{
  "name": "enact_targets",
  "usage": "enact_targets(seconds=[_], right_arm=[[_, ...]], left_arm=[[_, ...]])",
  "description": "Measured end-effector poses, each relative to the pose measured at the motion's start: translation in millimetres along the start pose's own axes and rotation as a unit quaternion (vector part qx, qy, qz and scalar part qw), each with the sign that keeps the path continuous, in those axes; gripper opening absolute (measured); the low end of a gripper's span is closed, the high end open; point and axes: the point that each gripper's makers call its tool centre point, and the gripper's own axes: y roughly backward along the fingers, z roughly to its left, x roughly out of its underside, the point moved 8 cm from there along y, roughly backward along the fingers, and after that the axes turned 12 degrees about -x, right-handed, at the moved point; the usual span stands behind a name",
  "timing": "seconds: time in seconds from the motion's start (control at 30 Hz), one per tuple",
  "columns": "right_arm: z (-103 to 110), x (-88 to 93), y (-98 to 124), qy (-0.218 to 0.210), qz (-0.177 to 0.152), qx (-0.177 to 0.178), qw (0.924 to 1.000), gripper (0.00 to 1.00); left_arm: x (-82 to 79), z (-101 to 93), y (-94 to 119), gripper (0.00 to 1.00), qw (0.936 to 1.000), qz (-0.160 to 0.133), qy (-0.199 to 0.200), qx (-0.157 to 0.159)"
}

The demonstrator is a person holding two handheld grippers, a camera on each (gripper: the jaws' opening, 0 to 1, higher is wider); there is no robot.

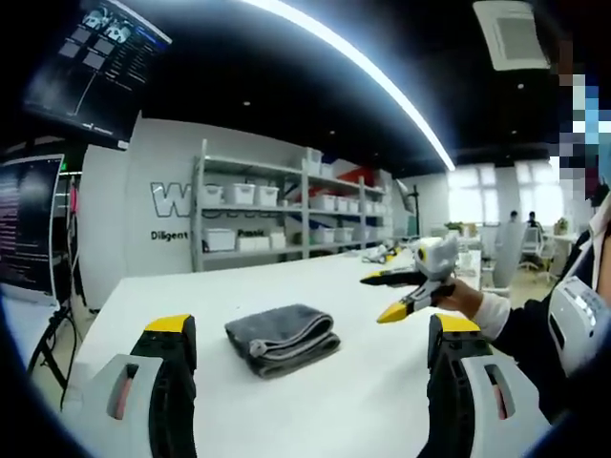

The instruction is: Open the folded towel by lifting each exposed corner and separating the folded layers until the towel lies flat within the target outline without major curled edges

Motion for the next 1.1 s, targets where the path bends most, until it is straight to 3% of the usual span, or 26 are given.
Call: enact_targets(seconds=[0.3,0.47,0.67,0.9,1.1], right_arm=[[-12.6,10.0,-14.3,0.004,0.013,-0.001,0.9999,0.78],[-13.9,21.9,-29.9,0.004,0.023,-0.017,0.9996,0.68],[-10.0,30.0,-42.3,0.001,0.03,-0.021,0.9993,0.66],[-10.6,38.0,-56.3,-0.003,0.003,-0.034,0.9994,0.67],[-13.9,44.7,-59.2,0.008,0.019,-0.018,0.9996,0.68]], left_arm=[[0.7,1.5,-2.0,1.0,1.0,-0.003,0.003,-0.005],[0.4,3.2,-1.6,0.96,0.9999,-0.009,-0.006,-0.012],[1.1,4.3,-2.9,0.96,0.9999,-0.008,-0.001,-0.013],[3.7,9.8,-1.6,1.0,0.9993,0.007,0.01,-0.034],[5.2,12.8,-1.5,1.0,0.9992,0.012,0.011,-0.038]])
